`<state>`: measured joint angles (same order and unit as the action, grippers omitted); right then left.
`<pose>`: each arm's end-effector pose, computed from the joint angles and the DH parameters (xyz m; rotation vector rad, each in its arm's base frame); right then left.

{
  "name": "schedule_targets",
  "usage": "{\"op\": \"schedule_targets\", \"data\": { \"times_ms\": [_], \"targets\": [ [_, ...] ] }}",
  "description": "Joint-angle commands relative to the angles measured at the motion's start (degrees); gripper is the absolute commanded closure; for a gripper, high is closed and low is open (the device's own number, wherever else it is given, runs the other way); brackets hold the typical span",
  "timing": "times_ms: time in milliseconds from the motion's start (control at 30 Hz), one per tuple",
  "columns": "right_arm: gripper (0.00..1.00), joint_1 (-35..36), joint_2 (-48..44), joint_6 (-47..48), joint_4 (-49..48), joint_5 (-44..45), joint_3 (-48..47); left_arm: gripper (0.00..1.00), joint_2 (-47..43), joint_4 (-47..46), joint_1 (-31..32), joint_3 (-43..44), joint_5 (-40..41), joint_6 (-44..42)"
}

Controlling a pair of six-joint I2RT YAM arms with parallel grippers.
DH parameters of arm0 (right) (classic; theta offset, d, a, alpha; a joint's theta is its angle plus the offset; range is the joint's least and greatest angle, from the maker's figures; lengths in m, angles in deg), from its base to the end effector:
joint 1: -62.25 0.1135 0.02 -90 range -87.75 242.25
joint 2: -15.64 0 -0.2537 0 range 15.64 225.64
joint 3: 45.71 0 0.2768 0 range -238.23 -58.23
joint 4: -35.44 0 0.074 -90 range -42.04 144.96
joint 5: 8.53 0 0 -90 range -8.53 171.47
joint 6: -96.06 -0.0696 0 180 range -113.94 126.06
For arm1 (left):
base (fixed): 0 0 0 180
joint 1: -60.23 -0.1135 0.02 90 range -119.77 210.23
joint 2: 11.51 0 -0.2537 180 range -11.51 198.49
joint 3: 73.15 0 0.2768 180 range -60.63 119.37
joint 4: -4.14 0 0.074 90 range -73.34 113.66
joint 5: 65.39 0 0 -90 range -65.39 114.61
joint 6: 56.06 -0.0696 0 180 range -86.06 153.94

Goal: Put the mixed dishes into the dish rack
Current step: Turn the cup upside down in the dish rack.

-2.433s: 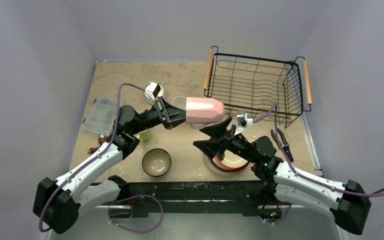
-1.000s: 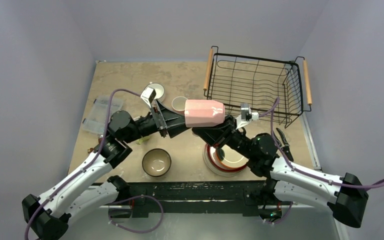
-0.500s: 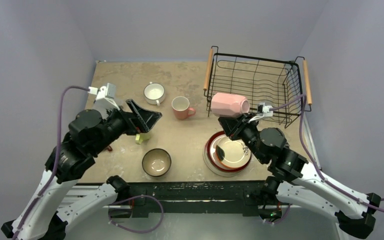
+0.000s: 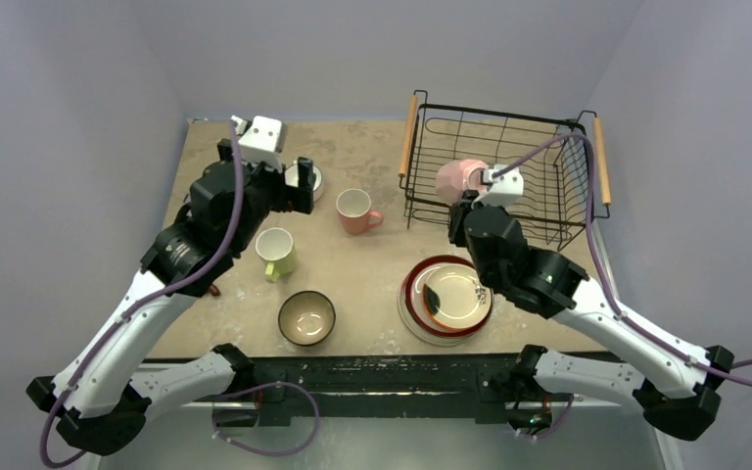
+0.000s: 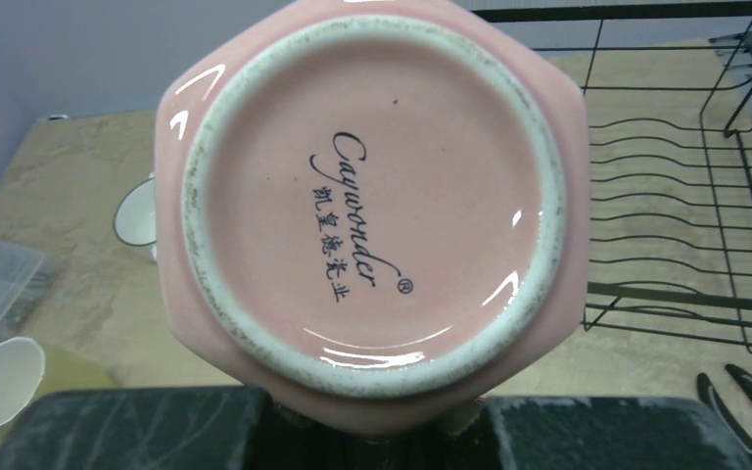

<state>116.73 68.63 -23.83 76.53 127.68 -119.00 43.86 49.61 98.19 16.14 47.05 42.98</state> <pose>0.1810 0.1670 0.3688 0.1308 1.8219 0.2579 0.2064 -0.1273 0.4490 0.1617 1.7562 -0.2500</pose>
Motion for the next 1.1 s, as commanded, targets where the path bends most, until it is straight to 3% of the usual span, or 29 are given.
{"op": "schedule_targets", "data": {
  "times_ms": [0,100,233,333,467,600,933,1067],
  "targets": [
    [1.00,-6.85,6.42,6.37,-3.74,1.50,-8.94,0.02,2.01,-8.31,-0.07,0.25,5.92,-12.24],
    [1.00,-14.00,11.95,8.40,-5.00,-5.79,-12.95,0.01,-0.40,-14.32,-0.12,-6.91,6.14,-14.48],
    [1.00,-18.86,20.38,10.54,-5.15,-8.98,-18.48,0.00,-3.29,-17.67,-1.55,-12.32,2.90,-12.95],
    [1.00,-22.81,25.44,10.84,-5.60,-12.69,-21.54,0.01,-3.00,-20.52,-1.63,-15.13,-4.05,-14.77],
    [1.00,-28.16,33.58,11.31,-6.54,-17.84,-27.07,0.02,-1.05,-19.34,-2.72,-13.63,-8.63,-14.24],
    [1.00,-31.40,42.83,12.24,-4.26,-20.05,-34.75,0.02,-0.83,-20.26,-9.32,-13.53,-16.50,-10.14],
    [1.00,-35.41,64.82,13.15,-1.36,-28.50,-52.67,0.00,3.93,-21.02,-25.64,-9.78,-36.32,3.08],
    [1.00,-35.70,70.89,13.92,-0.70,-30.13,-58.24,0.00,7.00,-19.66,-26.79,-7.10,-39.11,3.96]
  ]
}}
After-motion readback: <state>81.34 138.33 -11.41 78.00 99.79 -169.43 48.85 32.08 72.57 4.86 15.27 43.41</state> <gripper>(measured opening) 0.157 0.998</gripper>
